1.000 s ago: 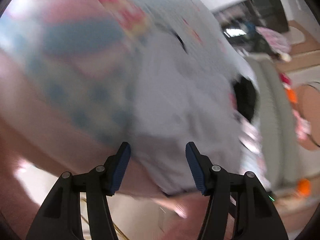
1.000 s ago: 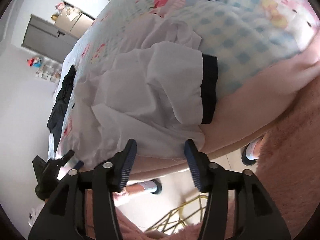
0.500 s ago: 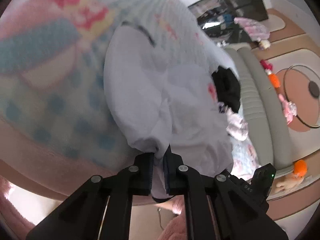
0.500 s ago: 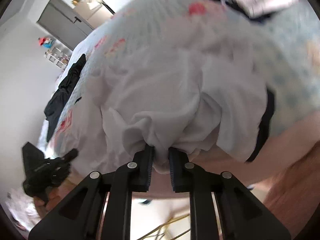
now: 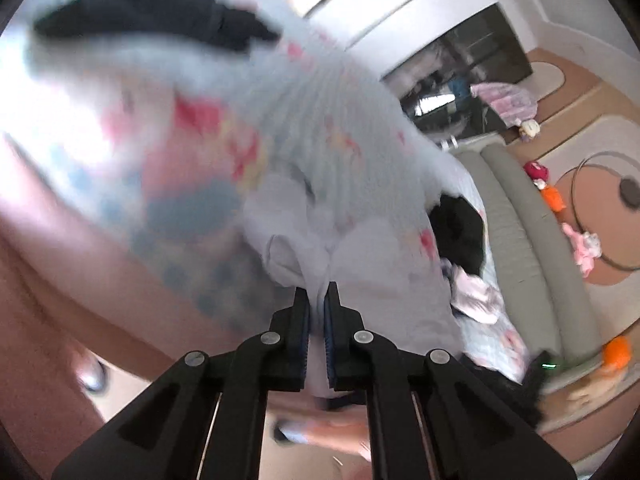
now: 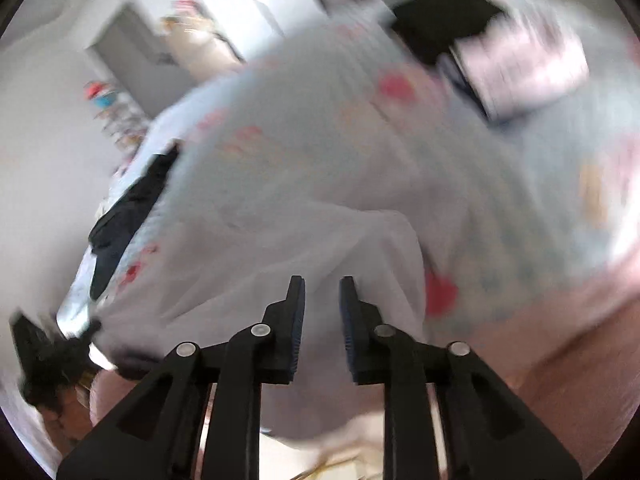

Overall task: Fold clothes
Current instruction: 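Lift the shirt with both grippers and lay it flat on the blanket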

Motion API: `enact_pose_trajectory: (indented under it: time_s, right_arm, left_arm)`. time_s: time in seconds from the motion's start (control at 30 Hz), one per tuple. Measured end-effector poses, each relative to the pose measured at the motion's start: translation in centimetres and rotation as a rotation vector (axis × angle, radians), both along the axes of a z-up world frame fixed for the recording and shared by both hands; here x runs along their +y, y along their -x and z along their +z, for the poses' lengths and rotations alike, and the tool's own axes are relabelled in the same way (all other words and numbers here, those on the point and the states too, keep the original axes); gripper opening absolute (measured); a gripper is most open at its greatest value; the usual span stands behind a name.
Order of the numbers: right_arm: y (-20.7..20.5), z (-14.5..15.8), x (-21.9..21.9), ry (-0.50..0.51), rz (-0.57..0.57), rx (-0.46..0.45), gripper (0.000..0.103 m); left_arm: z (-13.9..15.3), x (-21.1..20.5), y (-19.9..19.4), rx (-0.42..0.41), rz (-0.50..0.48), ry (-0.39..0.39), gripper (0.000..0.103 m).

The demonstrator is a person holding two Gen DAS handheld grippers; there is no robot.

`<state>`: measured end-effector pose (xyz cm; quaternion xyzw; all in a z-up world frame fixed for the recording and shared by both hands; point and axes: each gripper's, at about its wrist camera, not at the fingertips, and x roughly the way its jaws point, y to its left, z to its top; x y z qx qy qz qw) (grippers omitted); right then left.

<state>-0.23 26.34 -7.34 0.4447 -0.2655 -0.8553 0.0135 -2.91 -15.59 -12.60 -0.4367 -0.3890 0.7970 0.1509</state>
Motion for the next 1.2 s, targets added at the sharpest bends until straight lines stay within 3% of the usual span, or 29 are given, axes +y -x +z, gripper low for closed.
enact_pose_trajectory:
  time_s: [0.03,0.1,0.2,0.23,0.4,0.5,0.57,0.63,0.7,0.73,0.77,0.87,1.0,1.1,1.2]
  right_arm:
    - [0.0,-1.5,0.6,0.09,-0.014,-0.028,0.024]
    - [0.0,-2.6,0.2,0.151,-0.01,-0.067,0.028]
    - [-0.5,-2.7,-1.4,0.13,0.051,-0.097,0.032]
    - [-0.6,-3.0,-2.2,0.102,0.08,-0.14,0.037]
    - [-0.5,-6.5,-4.3,-0.001,0.107,-0.3,0.042]
    - [-0.2,-7.5,-4.7,-0.03,0.064,-0.329,0.055]
    - [0.5,-7.5,-5.0,-0.074,0.056,-0.327,0.071]
    - [1.1,-7.6,-5.2,-0.115,0.048,-0.324,0.073]
    - [1.6,-8.1,-5.0,-0.089,0.046,-0.31,0.073]
    - [2.0,-8.6,-4.8,-0.051,0.043,-0.295,0.07]
    - [2.4,-8.6,-4.6,-0.033,0.04,-0.283,0.054]
    - [3.8,-6.7,-4.4,-0.023,0.048,-0.185,0.024]
    - [7.5,-4.2,-5.4,-0.111,0.14,-0.095,0.013]
    - [12.6,-5.0,-5.4,-0.17,0.177,-0.093,0.009]
    - [16.7,-4.8,-6.0,-0.162,0.184,-0.086,0.008]
  left_arm:
    - [-1.1,0.3,0.4,-0.036,-0.025,-0.03,0.014]
    - [-2.4,0.7,0.7,-0.077,-0.034,-0.006,0.023]
    - [-3.1,0.6,0.7,-0.097,-0.028,0.018,0.045]
    - [-3.4,0.7,0.9,-0.109,-0.029,0.03,0.046]
    - [-4.4,1.4,1.5,-0.172,-0.061,0.121,0.049]
    - [-5.2,2.4,1.7,-0.21,-0.105,0.17,0.057]
    - [-5.6,3.0,1.8,-0.227,-0.134,0.187,0.057]
    - [-5.6,3.3,1.9,-0.21,-0.157,0.161,0.057]
    - [-5.1,3.7,2.0,-0.173,-0.176,0.126,0.055]
    - [-4.5,3.9,2.0,-0.14,-0.185,0.114,0.055]
    - [-3.8,4.1,2.0,-0.106,-0.194,0.101,0.055]
    - [-1.9,4.5,2.1,-0.02,-0.218,0.073,0.045]
    - [-2.2,4.9,3.8,-0.026,-0.227,0.109,0.042]
    - [-3.2,4.8,5.0,-0.081,-0.214,0.107,0.034]
    - [-2.3,4.4,5.2,-0.061,-0.196,0.121,0.034]
